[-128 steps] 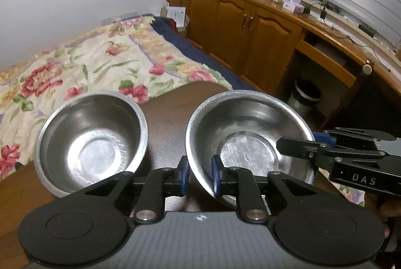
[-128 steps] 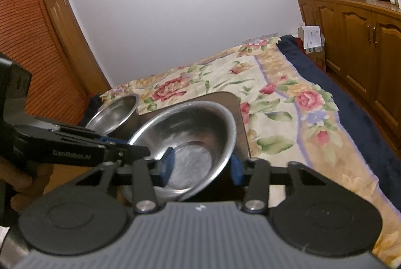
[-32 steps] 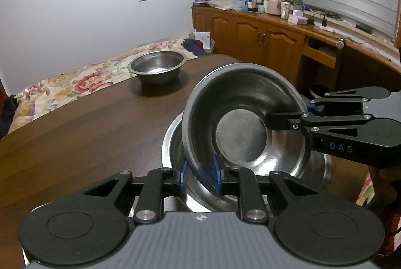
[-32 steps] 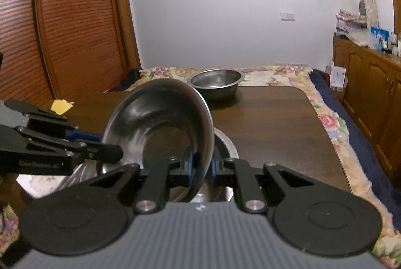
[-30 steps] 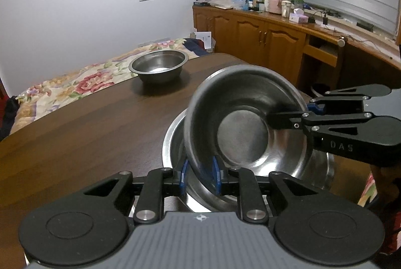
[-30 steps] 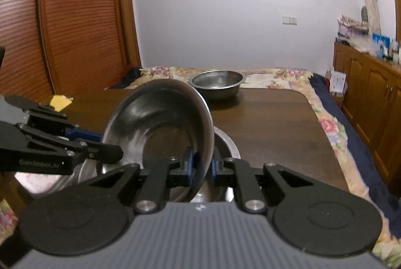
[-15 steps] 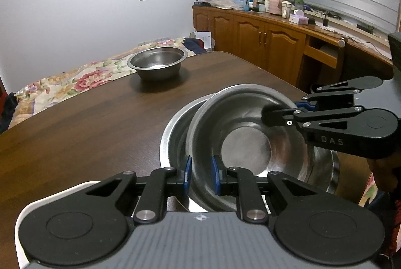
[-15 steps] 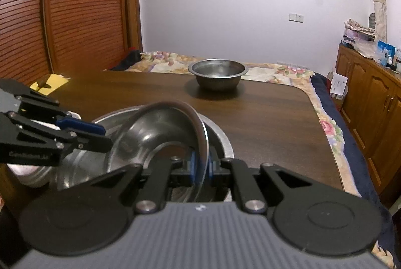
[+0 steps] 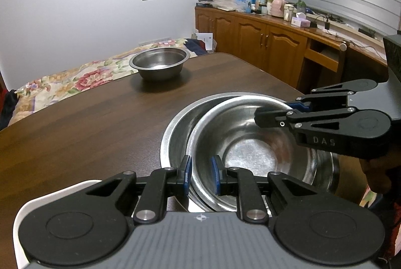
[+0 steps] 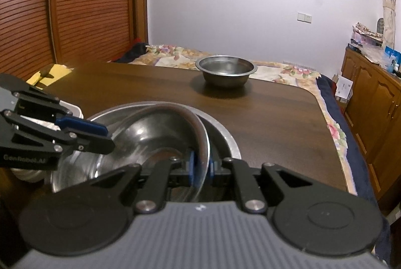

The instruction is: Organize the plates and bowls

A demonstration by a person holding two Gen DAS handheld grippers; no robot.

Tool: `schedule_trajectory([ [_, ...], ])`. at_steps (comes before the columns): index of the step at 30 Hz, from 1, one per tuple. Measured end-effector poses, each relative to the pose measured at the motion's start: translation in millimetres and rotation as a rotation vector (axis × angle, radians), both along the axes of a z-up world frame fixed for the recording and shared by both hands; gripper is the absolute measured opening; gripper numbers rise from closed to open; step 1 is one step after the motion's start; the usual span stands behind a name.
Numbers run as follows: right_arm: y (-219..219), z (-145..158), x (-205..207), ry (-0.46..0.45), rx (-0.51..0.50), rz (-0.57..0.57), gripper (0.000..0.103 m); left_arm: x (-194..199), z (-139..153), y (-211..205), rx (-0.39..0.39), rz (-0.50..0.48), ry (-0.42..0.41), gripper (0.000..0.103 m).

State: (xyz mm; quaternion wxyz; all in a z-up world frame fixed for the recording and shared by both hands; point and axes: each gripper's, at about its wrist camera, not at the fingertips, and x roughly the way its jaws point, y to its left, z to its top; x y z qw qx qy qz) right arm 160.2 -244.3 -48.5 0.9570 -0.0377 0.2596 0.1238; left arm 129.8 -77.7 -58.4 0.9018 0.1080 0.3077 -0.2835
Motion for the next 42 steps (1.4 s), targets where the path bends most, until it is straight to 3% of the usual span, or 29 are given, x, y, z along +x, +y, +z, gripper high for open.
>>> schedule_trajectory([
  [14, -11.0, 4.3, -1.7, -0.042, 0.098, -0.034, 0.013, 0.7, -0.8, 1.5, -0.006, -0.002, 0.006, 0.021],
  [23, -17.8, 10.7, -3.0, -0.066, 0.111, -0.052, 0.014, 2.1, 3.5, 3.3, -0.027, 0.005, 0.014, 0.021],
  [28, -21.8, 13.7, -6.2, -0.079, 0.132, -0.060, 0.014, 3.5, 11.9, 6.3, -0.049, 0.008, 0.008, 0.027],
  [31, -26.6, 17.7, -9.8, -0.083, 0.150, -0.063, 0.018, 4.3, 21.5, 8.0, -0.074, 0.012, -0.007, 0.031],
  [34, -32.7, 27.2, -13.5, -0.098, 0.154, -0.073, 0.031, 4.1, 31.2, 8.9, -0.085, 0.009, -0.030, 0.039],
  [42, -56.2, 48.3, -25.3, -0.143, 0.141, -0.108, 0.039, 4.0, 47.7, 11.1, -0.096, 0.006, -0.070, 0.049],
])
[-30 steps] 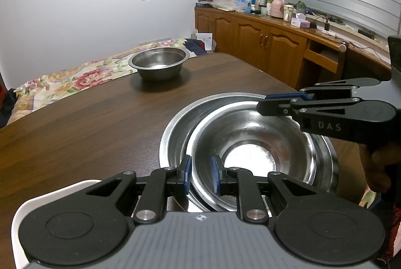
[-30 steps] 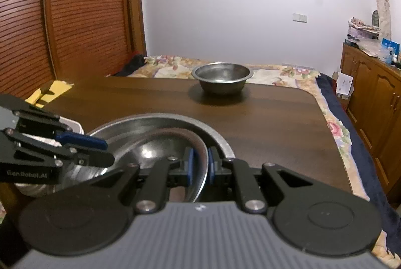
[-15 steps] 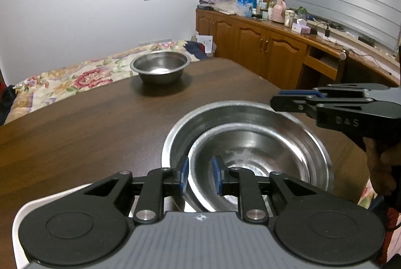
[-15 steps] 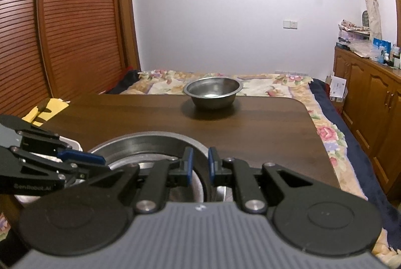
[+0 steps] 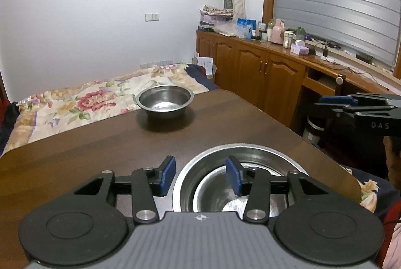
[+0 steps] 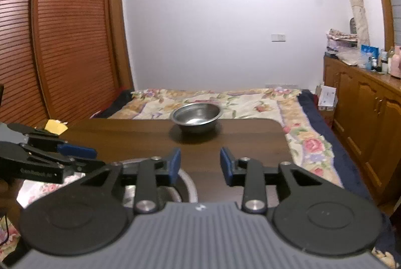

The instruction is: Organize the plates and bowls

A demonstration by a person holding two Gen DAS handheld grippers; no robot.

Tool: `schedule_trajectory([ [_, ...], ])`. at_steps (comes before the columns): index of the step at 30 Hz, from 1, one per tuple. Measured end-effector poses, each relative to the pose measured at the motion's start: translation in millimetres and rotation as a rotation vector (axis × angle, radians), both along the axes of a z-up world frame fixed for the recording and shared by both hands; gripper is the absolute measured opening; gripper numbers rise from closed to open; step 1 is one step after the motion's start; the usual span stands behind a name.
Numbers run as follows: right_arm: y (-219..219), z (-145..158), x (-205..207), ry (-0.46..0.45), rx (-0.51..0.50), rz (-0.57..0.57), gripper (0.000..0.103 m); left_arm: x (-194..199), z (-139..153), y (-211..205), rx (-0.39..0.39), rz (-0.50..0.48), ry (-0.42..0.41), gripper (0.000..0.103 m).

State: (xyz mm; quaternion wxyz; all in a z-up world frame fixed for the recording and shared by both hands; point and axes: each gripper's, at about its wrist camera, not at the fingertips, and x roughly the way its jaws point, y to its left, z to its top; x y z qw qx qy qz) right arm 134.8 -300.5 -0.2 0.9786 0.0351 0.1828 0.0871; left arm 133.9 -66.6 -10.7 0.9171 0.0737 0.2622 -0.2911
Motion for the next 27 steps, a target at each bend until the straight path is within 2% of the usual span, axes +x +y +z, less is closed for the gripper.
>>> schedule_trajectory([
  [8, -18.8, -4.2, 1.0, 0.016, -0.040, -0.049, 0.041, 3.9, 2.6, 0.8, -0.004, 0.012, -0.009, 0.061],
  [27, -23.9, -9.1, -4.2, 0.016, -0.041, -0.059, 0.043, 8.3, 0.9, 6.9, -0.006, 0.028, -0.009, 0.064],
])
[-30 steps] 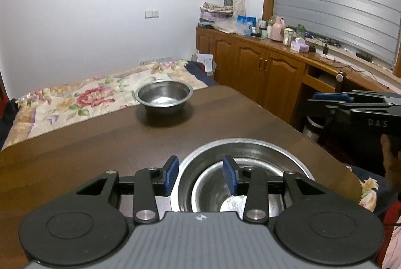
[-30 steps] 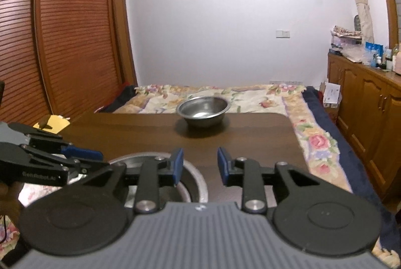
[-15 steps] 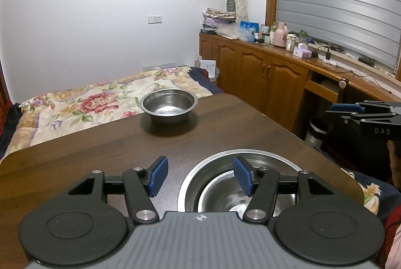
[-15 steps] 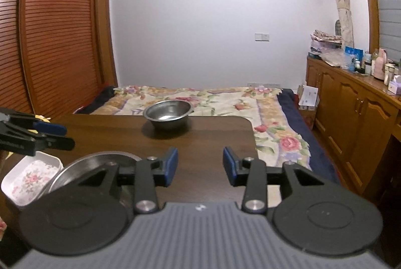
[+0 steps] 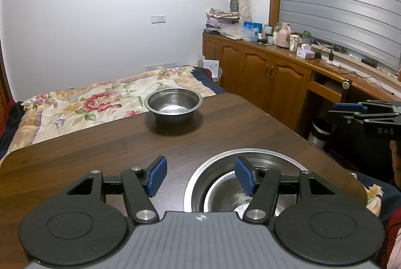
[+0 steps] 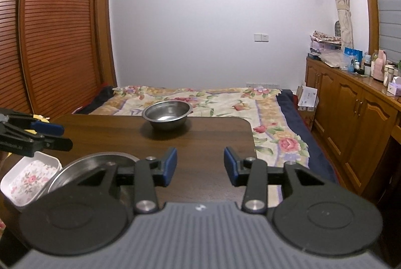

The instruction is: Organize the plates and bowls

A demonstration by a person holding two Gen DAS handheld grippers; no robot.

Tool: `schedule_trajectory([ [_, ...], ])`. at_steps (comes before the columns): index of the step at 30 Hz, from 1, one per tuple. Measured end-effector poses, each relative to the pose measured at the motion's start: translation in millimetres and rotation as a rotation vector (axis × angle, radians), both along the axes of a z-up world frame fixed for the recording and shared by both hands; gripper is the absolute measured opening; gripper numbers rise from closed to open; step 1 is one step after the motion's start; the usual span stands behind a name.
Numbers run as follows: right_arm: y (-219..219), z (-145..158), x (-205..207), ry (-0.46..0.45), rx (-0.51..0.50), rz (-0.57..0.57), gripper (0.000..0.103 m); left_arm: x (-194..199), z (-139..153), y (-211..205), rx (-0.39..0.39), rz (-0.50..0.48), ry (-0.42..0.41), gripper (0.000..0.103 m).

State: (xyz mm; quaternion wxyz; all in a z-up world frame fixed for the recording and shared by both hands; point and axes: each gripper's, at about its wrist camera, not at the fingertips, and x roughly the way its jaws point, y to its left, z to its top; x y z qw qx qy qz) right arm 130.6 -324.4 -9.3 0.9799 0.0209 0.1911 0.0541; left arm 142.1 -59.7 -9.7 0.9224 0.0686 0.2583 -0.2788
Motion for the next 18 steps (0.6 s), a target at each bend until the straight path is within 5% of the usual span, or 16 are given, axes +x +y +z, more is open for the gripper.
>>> schedule_trajectory([
  [9, 3.1, 2.7, 13.9, -0.011, 0.014, 0.016, 0.052, 32.8, -0.6, -4.0, 0.024, 0.023, -0.005, 0.066],
  [18, 8.7, 1.4, 70.3, -0.009, 0.032, 0.059, 0.056, 89.6, 1.7, -11.1, 0.006, 0.073, 0.023, 0.066],
])
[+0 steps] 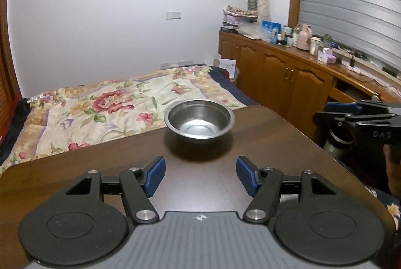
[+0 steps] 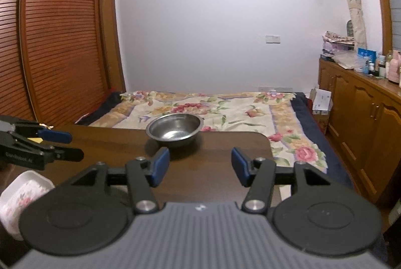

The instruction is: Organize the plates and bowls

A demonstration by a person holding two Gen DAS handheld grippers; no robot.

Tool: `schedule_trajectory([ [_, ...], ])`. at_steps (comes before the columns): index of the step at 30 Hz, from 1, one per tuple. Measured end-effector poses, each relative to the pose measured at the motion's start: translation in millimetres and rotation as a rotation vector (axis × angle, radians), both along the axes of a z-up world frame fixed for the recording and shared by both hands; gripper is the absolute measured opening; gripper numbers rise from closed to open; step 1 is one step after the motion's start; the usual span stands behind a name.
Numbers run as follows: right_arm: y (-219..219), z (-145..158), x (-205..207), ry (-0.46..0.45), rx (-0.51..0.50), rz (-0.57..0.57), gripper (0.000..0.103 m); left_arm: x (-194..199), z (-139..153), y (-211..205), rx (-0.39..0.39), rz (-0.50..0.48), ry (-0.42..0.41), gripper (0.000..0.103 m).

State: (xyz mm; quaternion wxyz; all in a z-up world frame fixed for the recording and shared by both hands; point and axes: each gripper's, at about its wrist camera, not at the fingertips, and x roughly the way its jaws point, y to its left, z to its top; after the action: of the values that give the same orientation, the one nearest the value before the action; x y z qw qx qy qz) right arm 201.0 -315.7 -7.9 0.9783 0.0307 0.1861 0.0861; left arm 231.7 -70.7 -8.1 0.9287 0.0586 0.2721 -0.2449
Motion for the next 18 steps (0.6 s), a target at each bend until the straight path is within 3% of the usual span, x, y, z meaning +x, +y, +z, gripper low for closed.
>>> schedule_trajectory([
  [18, 15.0, -34.1, 118.4, 0.076, 0.128, 0.069, 0.057, 111.6, -28.8, -24.3, -0.008, 0.078, 0.075, 0.066],
])
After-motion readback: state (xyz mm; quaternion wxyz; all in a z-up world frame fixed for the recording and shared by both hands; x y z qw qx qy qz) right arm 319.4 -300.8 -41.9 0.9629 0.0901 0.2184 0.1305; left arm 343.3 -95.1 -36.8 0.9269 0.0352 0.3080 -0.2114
